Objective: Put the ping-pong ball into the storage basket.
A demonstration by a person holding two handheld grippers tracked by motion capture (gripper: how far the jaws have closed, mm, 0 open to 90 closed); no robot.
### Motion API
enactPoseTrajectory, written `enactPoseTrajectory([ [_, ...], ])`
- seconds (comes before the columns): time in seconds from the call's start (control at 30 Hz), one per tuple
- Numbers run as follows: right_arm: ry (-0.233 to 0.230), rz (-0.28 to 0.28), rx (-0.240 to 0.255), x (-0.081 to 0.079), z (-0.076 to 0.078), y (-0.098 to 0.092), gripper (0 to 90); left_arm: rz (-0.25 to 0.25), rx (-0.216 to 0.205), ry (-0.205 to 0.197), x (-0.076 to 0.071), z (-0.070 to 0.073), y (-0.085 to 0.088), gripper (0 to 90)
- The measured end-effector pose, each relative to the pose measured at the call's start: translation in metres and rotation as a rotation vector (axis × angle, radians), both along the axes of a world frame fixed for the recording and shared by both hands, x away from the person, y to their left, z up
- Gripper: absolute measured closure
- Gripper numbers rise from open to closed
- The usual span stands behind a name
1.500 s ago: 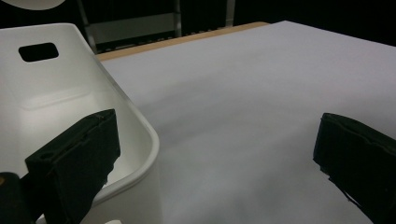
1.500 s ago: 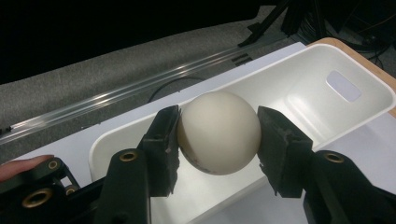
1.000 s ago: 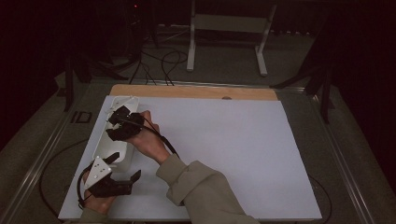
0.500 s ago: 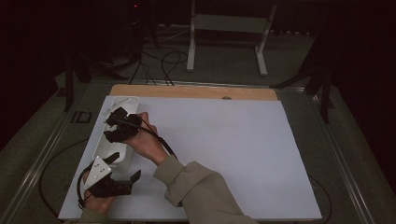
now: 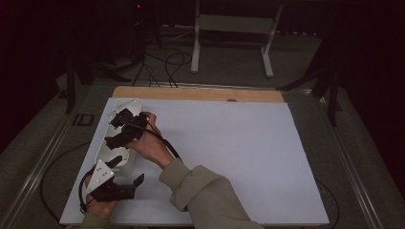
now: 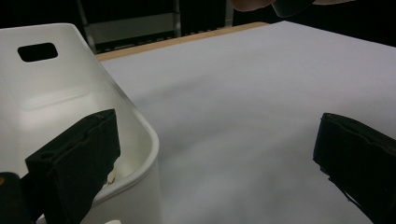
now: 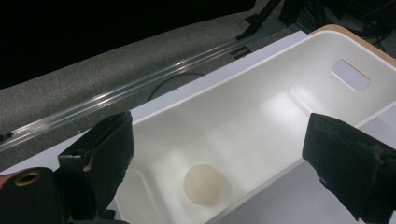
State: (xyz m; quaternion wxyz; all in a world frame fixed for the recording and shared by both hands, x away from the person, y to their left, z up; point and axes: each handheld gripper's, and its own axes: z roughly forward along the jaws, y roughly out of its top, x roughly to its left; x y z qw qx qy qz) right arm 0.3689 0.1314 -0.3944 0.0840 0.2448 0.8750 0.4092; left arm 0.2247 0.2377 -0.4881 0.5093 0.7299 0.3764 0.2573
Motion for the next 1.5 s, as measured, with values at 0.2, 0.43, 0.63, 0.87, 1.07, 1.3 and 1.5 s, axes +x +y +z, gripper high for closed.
enactPoseTrajectory([
  [0.2,0.000,0.005,-0.008,-0.001,-0.001,-0.001,8.8,0.000,0.001,0.000,0.000,0.000,0.000,1.0],
  [0.43,0.001,0.002,-0.010,0.000,-0.001,-0.006,8.8,0.000,0.002,-0.002,0.000,0.000,0.000,1.0],
  [0.63,0.002,-0.006,-0.013,0.000,-0.001,-0.012,8.9,0.000,0.006,-0.001,0.000,0.000,0.000,1.0],
  [0.87,0.003,-0.011,-0.013,0.001,0.000,-0.018,9.3,0.000,0.008,-0.001,0.000,0.000,0.000,1.0],
  [1.07,-0.003,-0.017,-0.014,0.001,0.000,-0.025,9.9,0.000,0.008,-0.001,0.000,0.000,-0.001,1.0],
  [1.3,-0.008,-0.034,-0.013,0.001,0.001,-0.039,9.9,0.003,0.008,-0.001,0.000,0.000,-0.001,1.0],
  [1.5,-0.012,-0.051,-0.007,0.001,0.003,-0.053,9.9,0.004,0.011,-0.001,0.001,0.000,-0.002,1.0],
])
